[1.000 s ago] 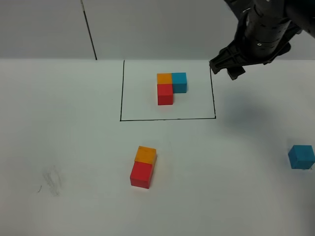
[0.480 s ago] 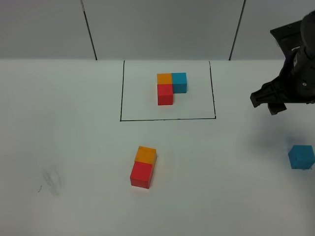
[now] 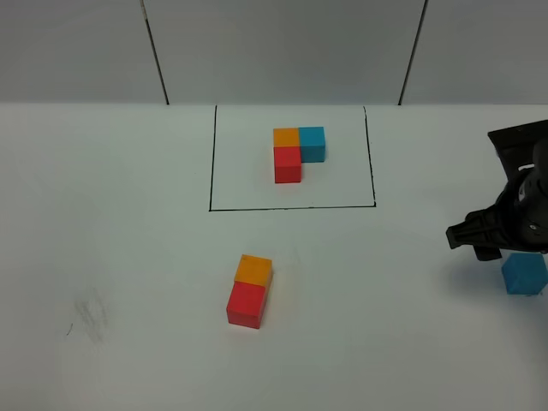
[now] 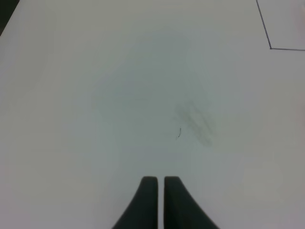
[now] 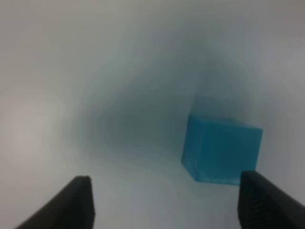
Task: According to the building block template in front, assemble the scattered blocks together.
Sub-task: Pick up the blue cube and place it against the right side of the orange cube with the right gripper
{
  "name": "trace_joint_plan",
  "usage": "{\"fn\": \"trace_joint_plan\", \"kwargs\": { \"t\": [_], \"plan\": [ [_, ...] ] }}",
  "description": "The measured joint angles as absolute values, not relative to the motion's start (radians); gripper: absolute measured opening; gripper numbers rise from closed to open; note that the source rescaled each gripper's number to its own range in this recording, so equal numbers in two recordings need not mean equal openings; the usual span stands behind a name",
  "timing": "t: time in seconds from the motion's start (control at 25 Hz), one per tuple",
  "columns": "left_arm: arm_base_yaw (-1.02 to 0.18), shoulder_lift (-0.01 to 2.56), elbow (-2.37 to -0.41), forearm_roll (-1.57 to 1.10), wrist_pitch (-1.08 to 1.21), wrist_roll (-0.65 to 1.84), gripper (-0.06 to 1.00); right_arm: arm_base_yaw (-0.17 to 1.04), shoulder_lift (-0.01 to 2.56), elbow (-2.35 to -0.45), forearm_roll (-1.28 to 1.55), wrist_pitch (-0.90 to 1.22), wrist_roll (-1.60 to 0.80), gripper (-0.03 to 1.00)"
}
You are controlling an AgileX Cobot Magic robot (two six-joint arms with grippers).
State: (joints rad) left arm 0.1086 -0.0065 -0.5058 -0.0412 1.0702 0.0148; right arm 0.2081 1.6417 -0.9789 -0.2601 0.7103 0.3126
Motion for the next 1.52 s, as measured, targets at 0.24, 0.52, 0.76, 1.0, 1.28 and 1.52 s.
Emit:
{"fn": "trace_joint_plan", "kwargs": {
  "t": [0.24,0.52,0.76,1.0,1.28,1.52],
  "plan": [
    [0.109,-0.006,-0.506,-0.041,1.07,0.015,0.0,0.139,1.642,-0.926,-0.29,0.655,0.314,0.82],
    [0.109,-0.006,-0.506,-0.041,1.07,0.015,0.0,0.121,1.642,-0.923,-0.347,0.646,0.31,0.88],
    [0.109,-0.006,-0.506,-0.041,1.07,0.015,0.0,0.12,1.696,-0.923,-0.342,0.621,0.297,0.92],
    [0.109,-0.006,-0.506,-0.041,1.07,0.015,0.0,0.12,1.782,-0.921,-0.334,0.558,0.293,0.93],
    [0.109,-0.006,-0.506,-0.041,1.07,0.015,0.0,0.109,1.852,-0.921,-0.339,0.533,0.291,0.93],
    [0.109,-0.006,-0.506,-0.041,1.07,0.015,0.0,0.105,1.873,-0.921,-0.339,0.511,0.291,0.89]
  ]
}}
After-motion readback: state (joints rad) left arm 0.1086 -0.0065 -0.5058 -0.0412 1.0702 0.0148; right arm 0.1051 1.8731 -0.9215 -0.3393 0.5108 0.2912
